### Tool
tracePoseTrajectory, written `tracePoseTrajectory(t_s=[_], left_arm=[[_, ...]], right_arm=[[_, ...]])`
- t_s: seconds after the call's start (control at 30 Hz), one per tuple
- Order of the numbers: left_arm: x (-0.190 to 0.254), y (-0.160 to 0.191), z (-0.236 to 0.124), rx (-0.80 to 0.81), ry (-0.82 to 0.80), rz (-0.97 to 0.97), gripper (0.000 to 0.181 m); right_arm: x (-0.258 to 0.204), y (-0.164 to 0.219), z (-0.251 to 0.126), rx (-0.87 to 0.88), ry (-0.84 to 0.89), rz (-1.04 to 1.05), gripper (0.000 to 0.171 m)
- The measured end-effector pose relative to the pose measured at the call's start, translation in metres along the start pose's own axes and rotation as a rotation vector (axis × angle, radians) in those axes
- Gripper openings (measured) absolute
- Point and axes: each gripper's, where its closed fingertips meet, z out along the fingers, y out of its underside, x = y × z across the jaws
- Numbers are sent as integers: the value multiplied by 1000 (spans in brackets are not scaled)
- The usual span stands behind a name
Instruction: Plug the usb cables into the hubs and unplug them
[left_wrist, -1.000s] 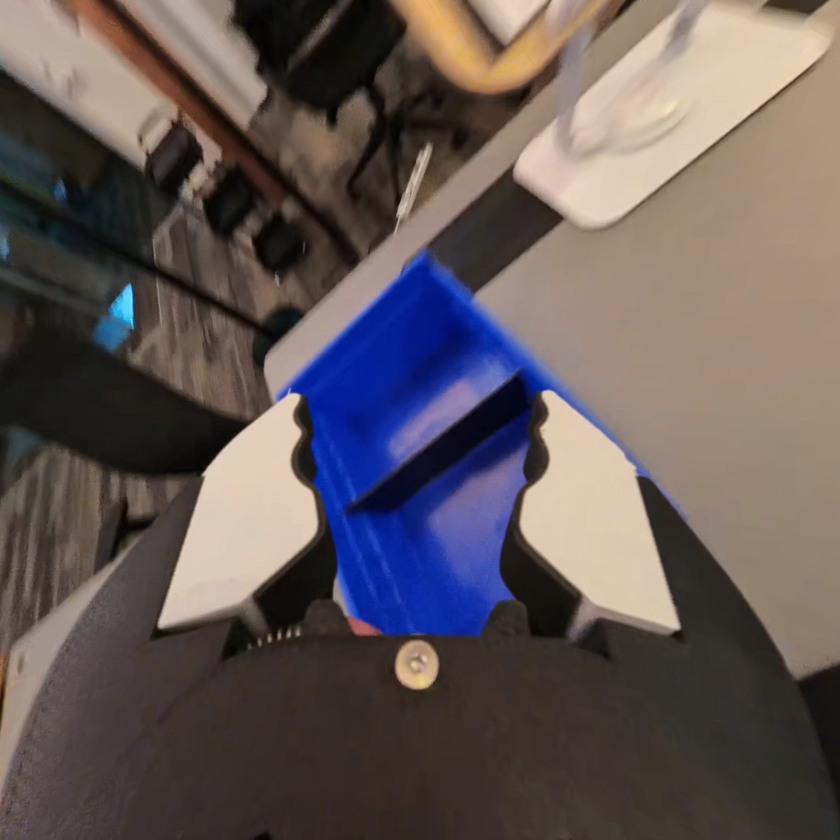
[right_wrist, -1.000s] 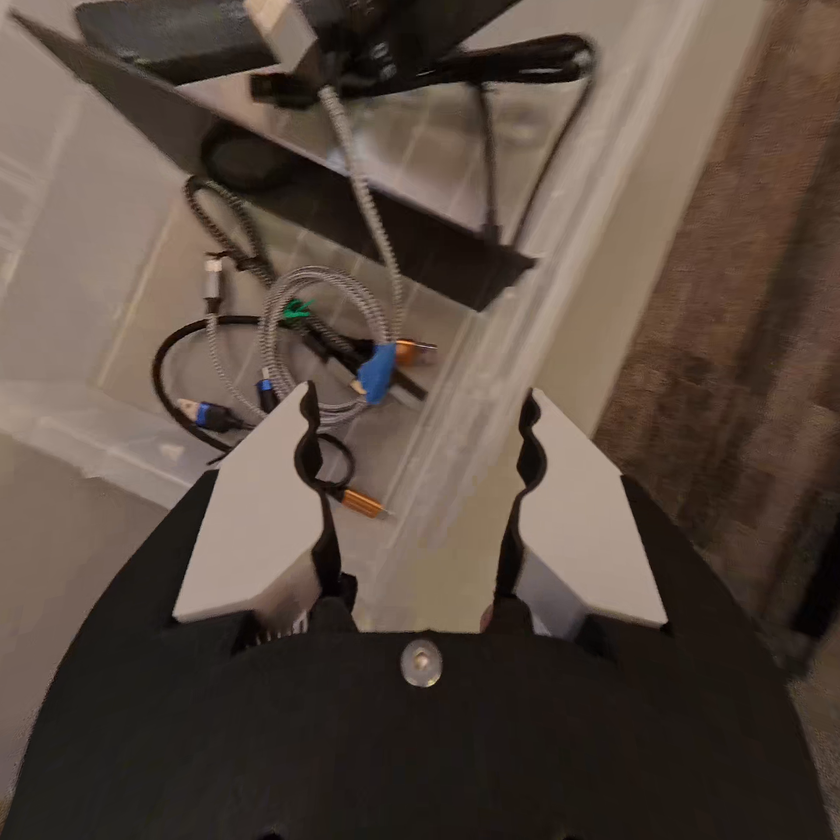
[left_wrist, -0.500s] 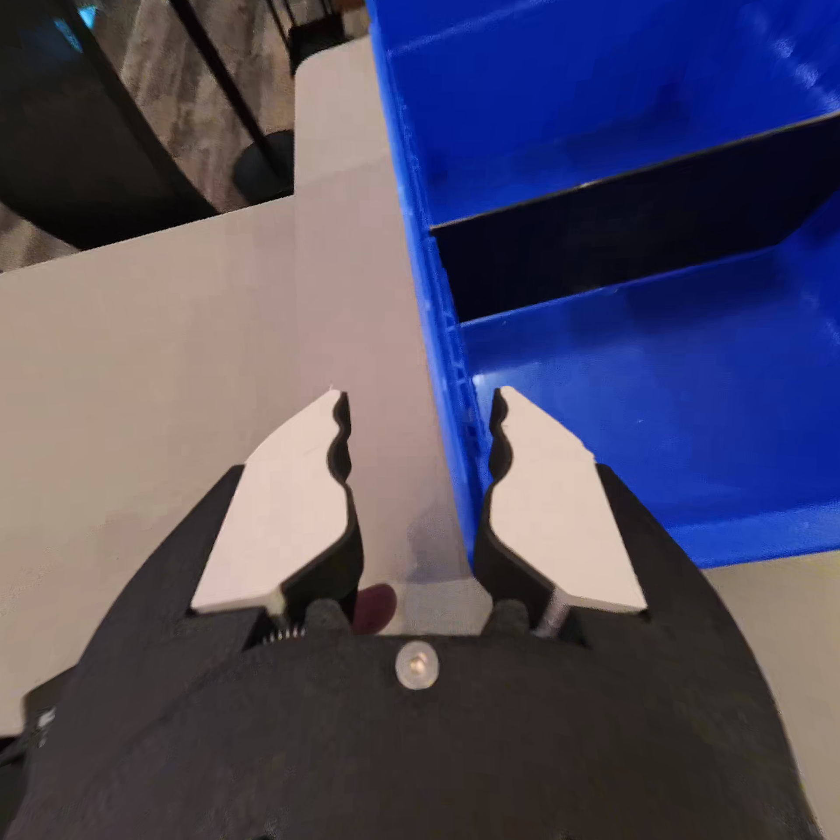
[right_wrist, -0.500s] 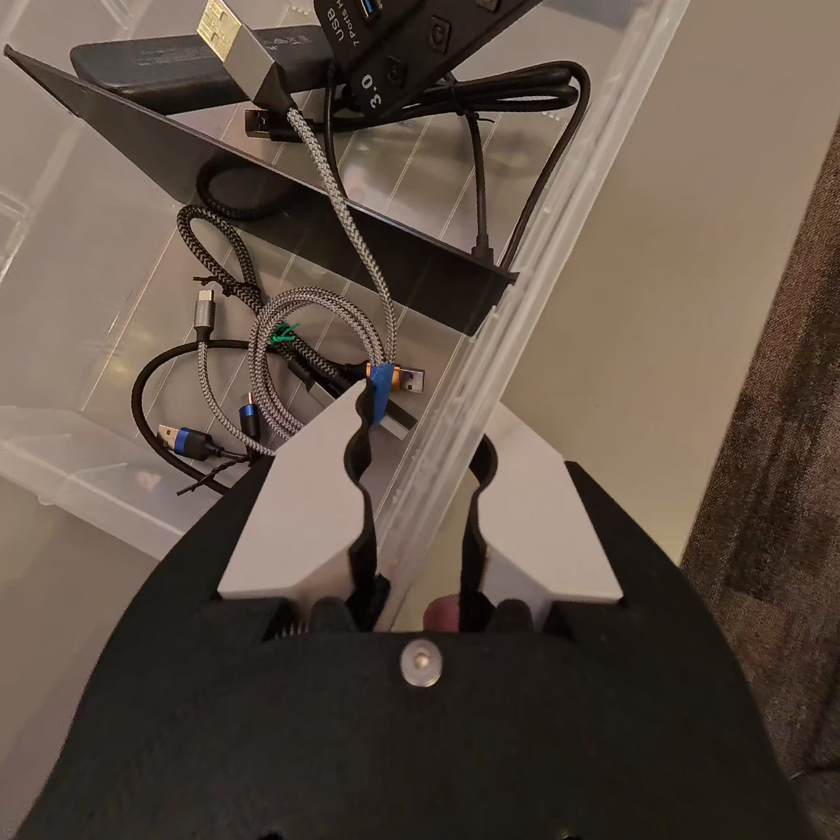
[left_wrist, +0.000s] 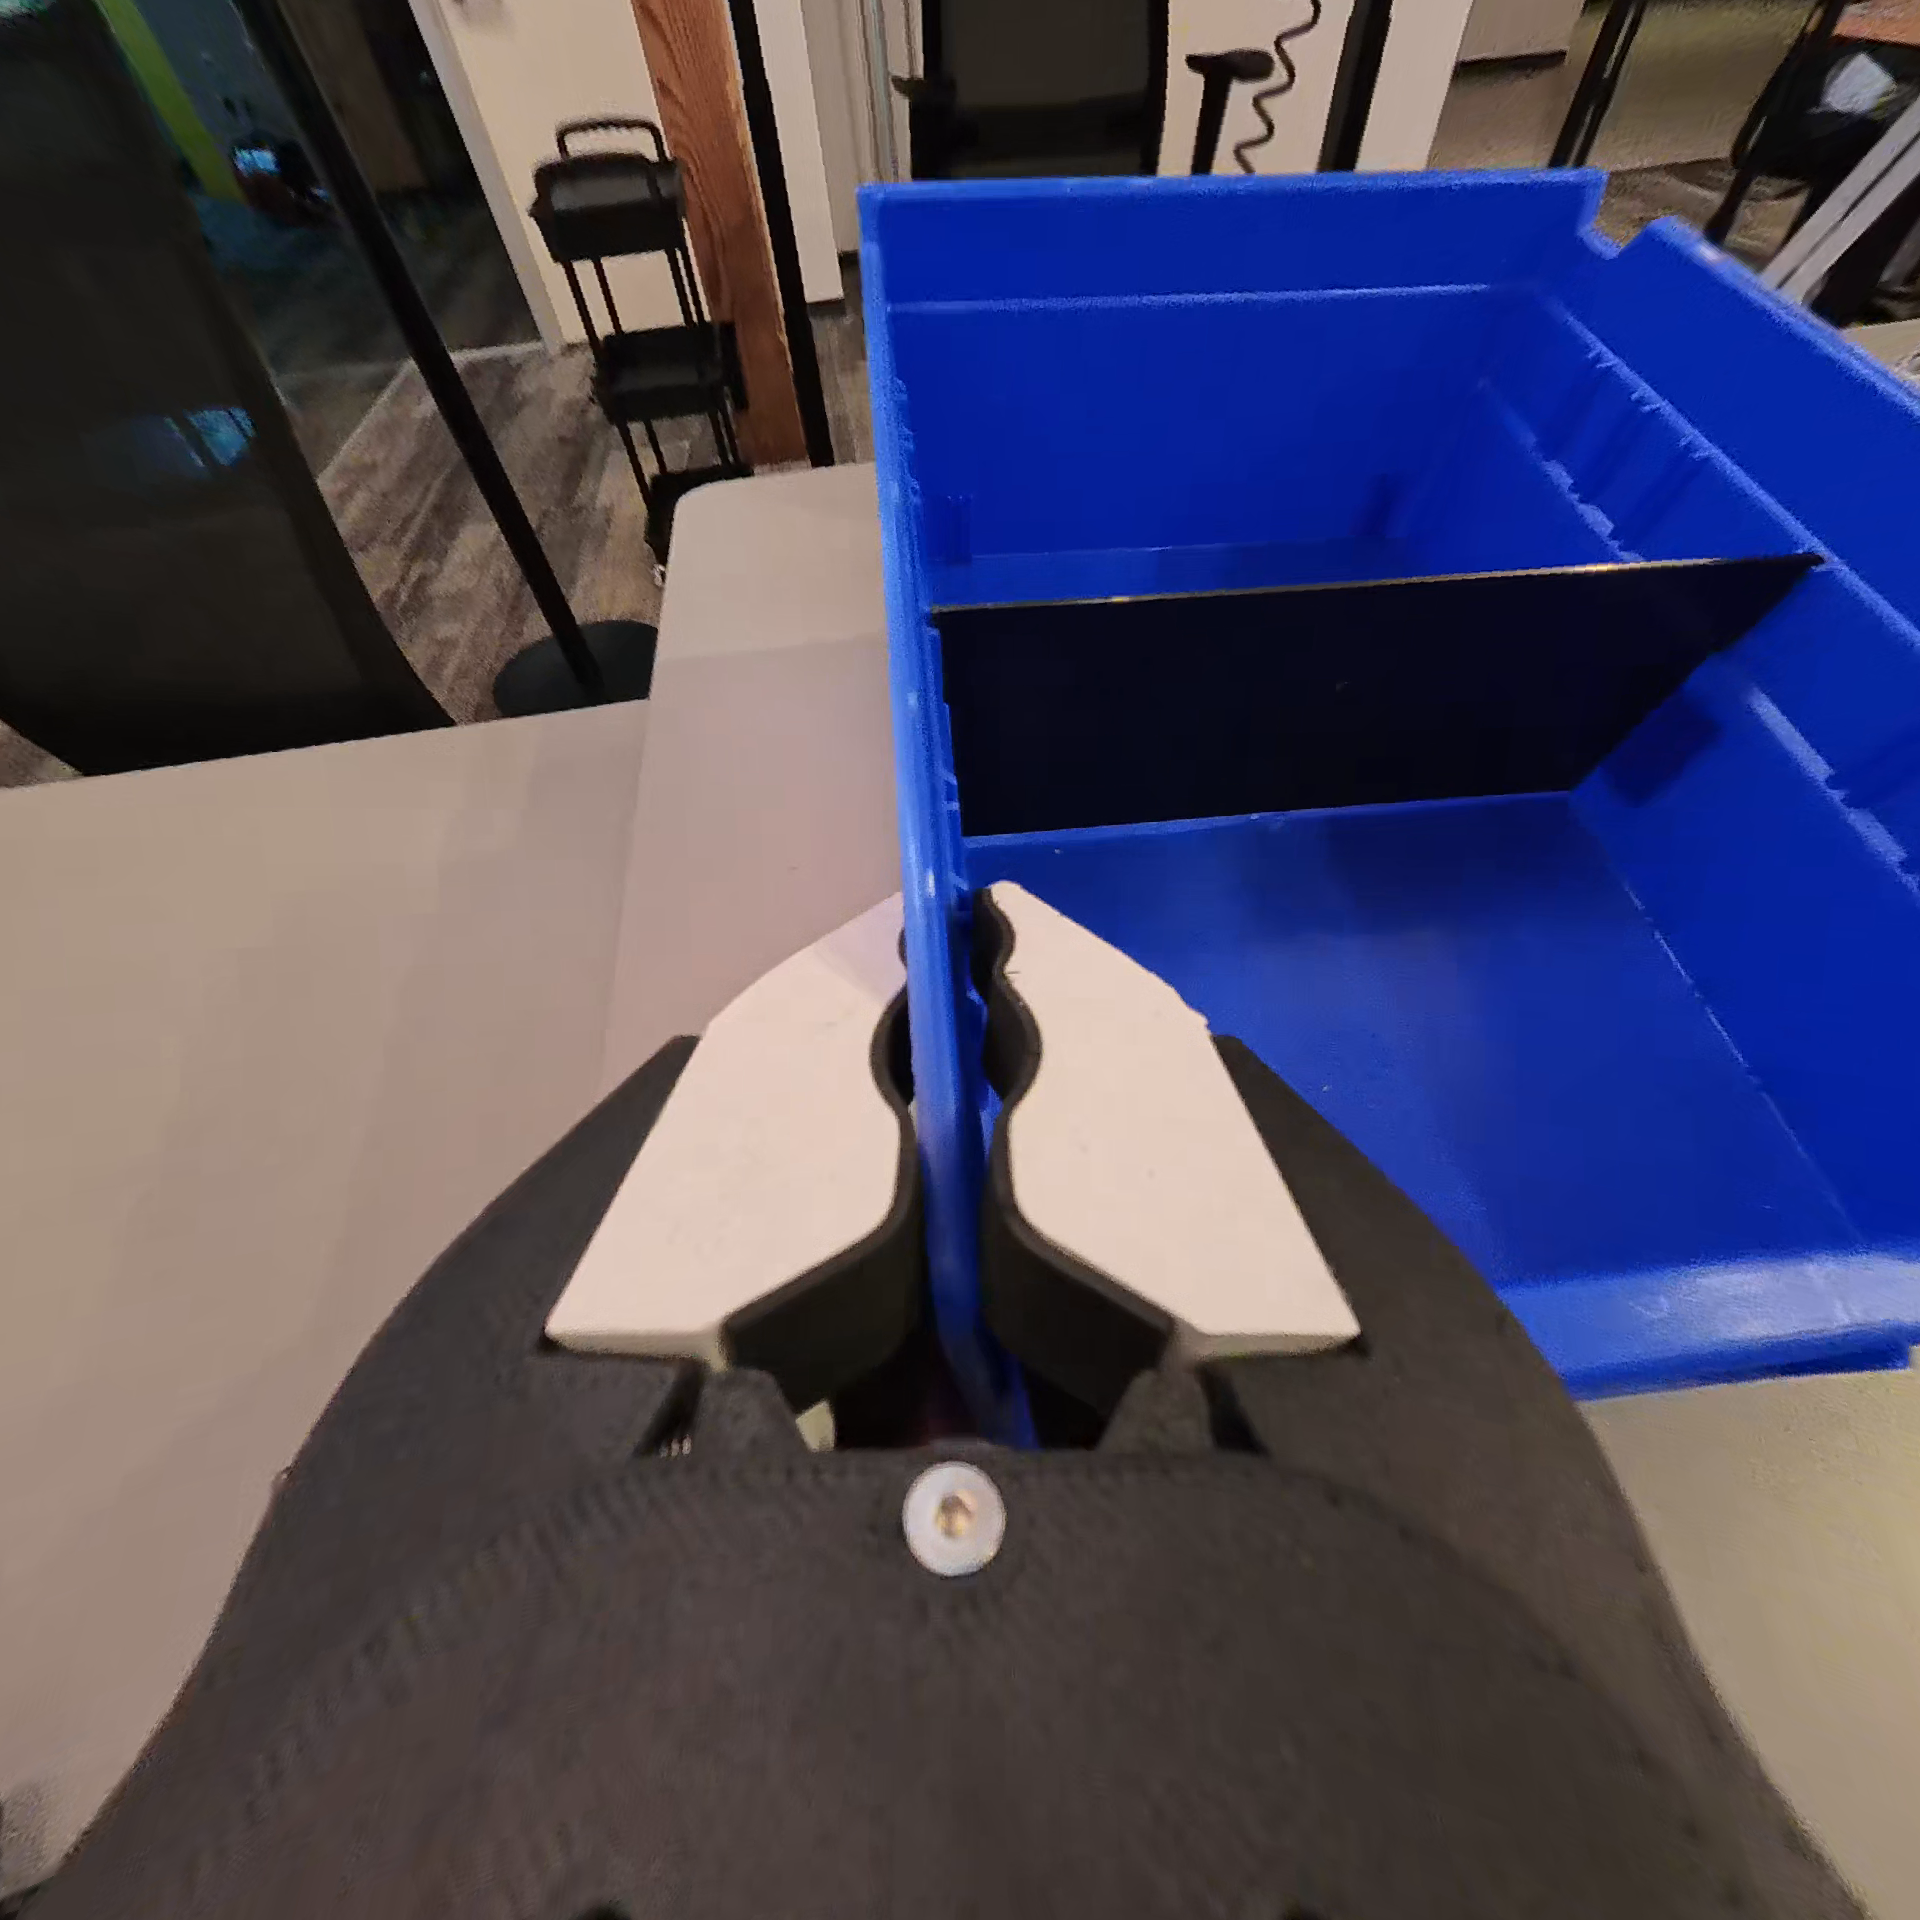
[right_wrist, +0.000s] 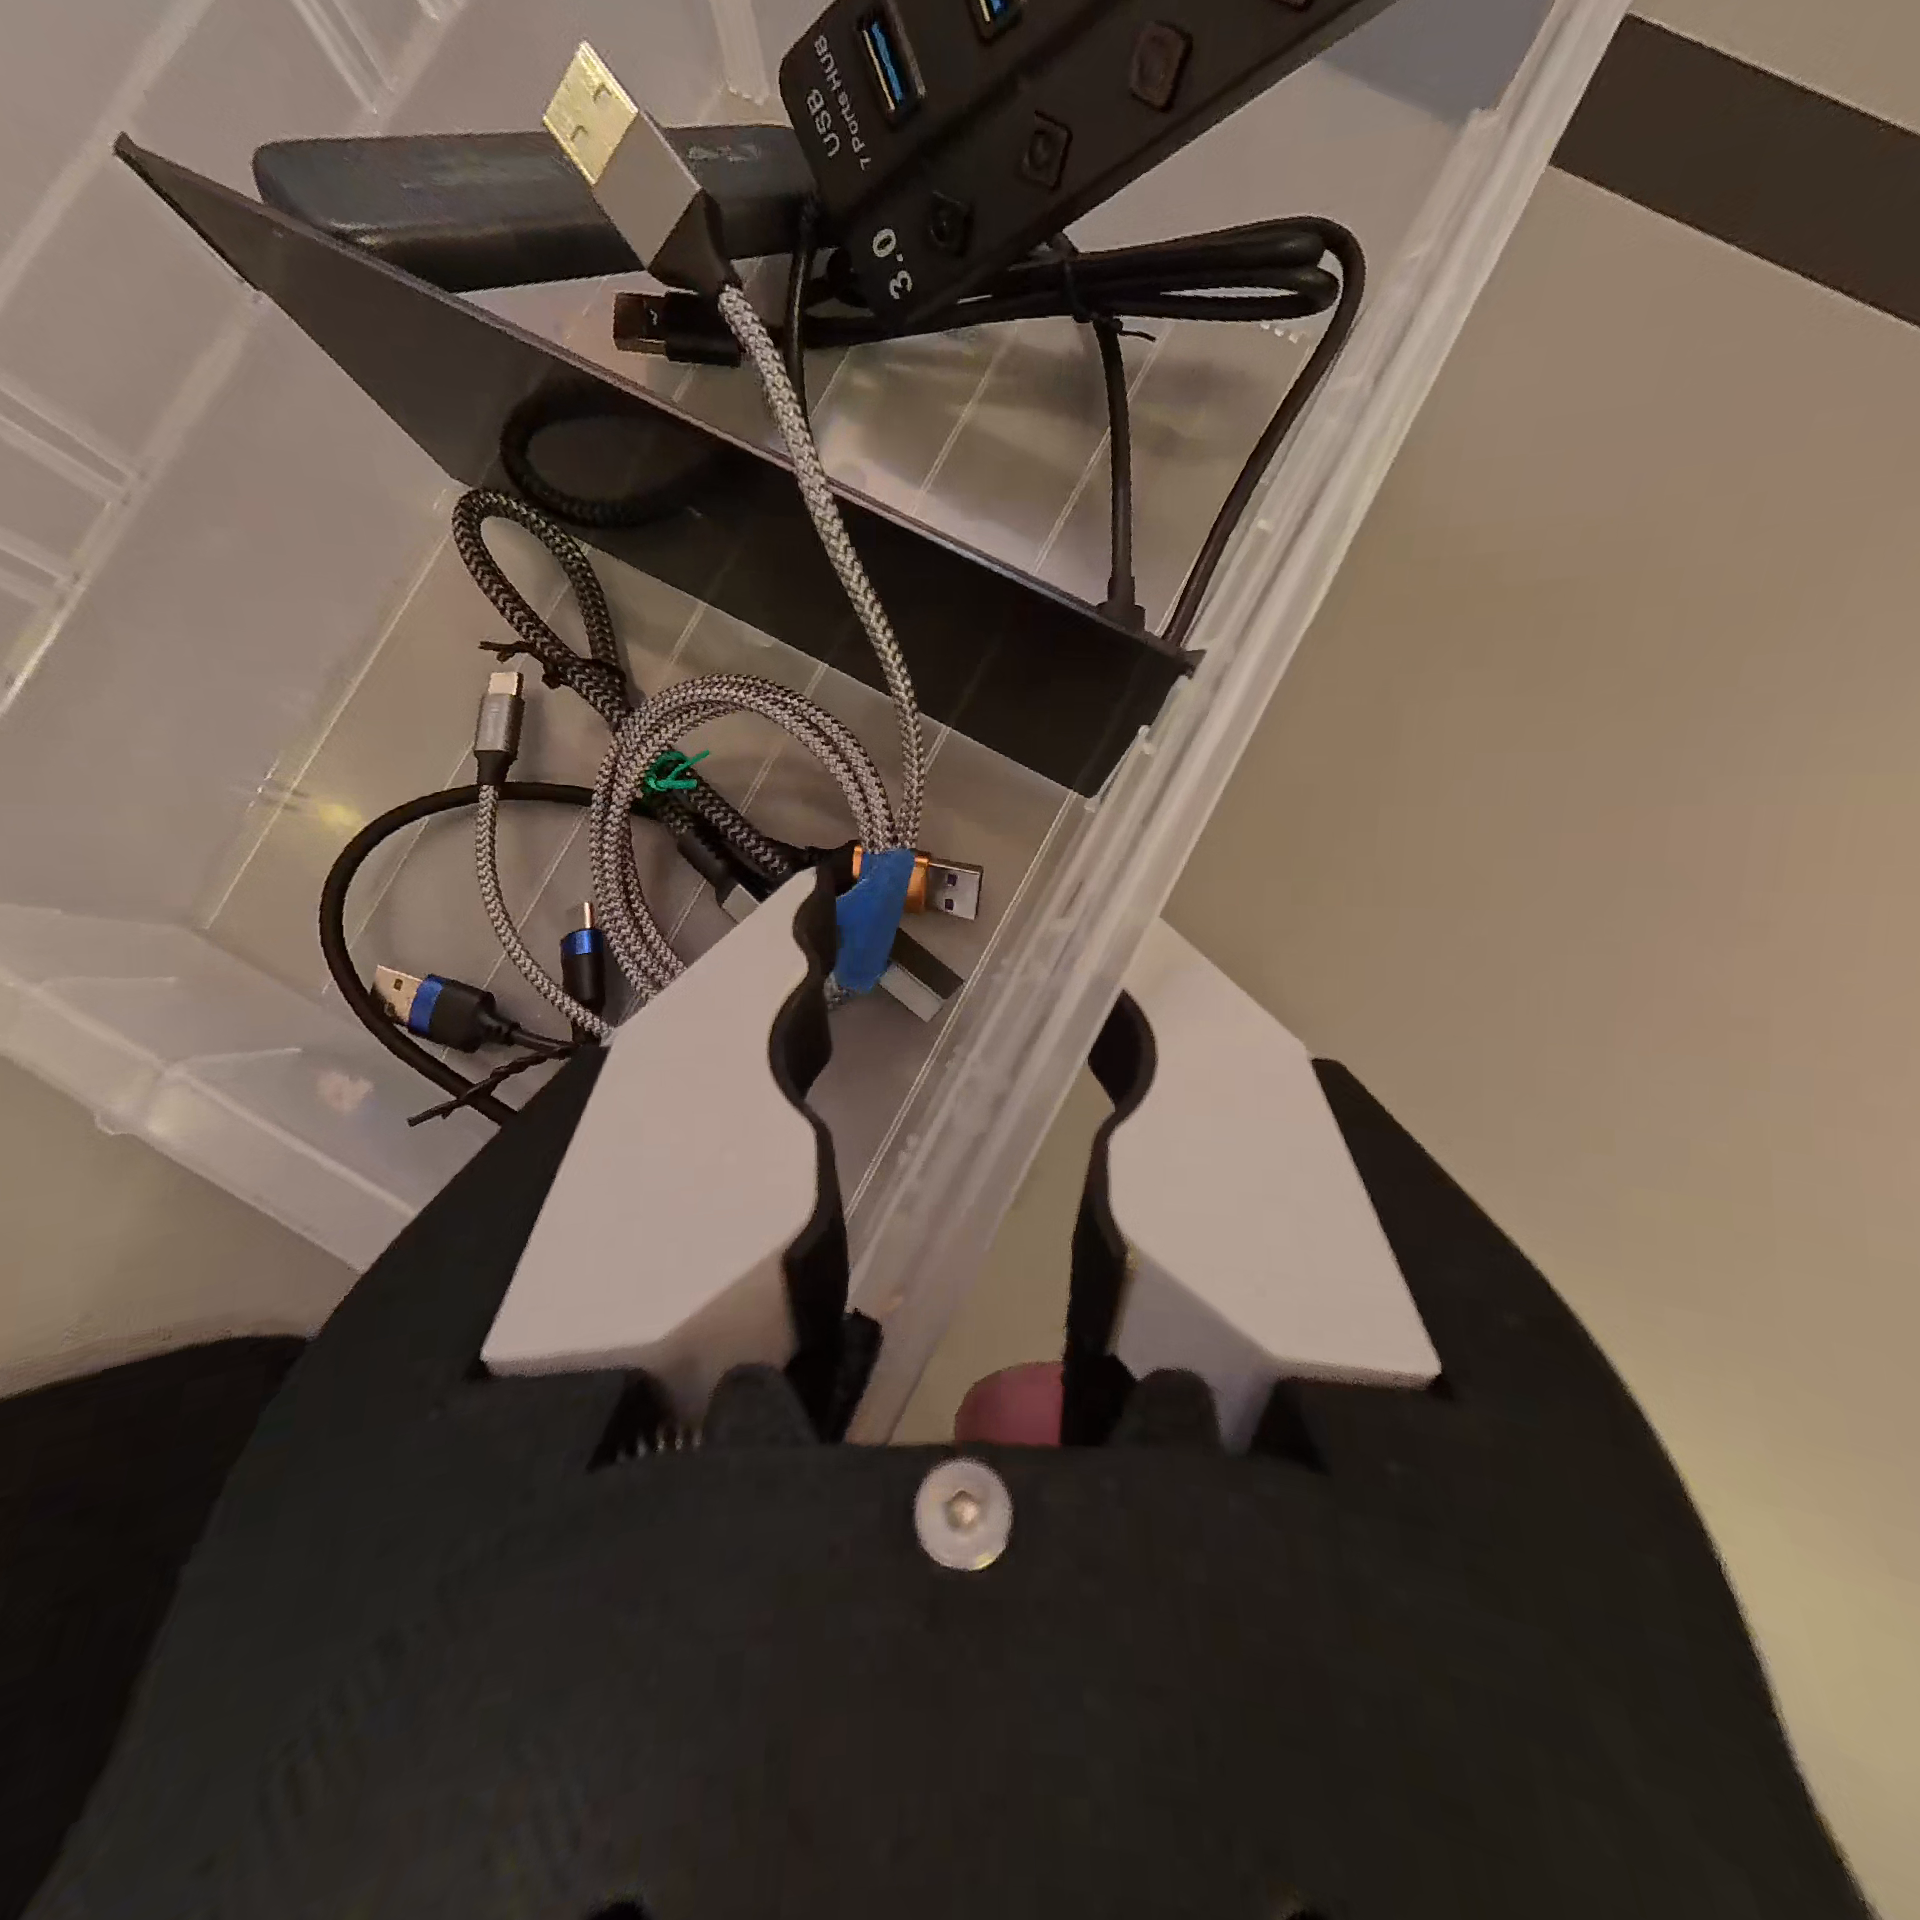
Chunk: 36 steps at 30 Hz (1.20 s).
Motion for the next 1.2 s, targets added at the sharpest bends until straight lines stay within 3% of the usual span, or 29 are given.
tracePoseTrajectory(t_s=[0.5, 0.97, 1.2], left_arm=[[-24, -59, -82, 271, -17, -50, 5], [-53, -71, -135, 340, -43, -71, 5], [-92, -86, -164, 364, -100, -80, 5]], right_arm=[[-182, -88, 76, 140, -123, -34, 71], [-372, -173, 155, 208, -276, -105, 97], [-479, -216, 187, 268, -386, -70, 130]])
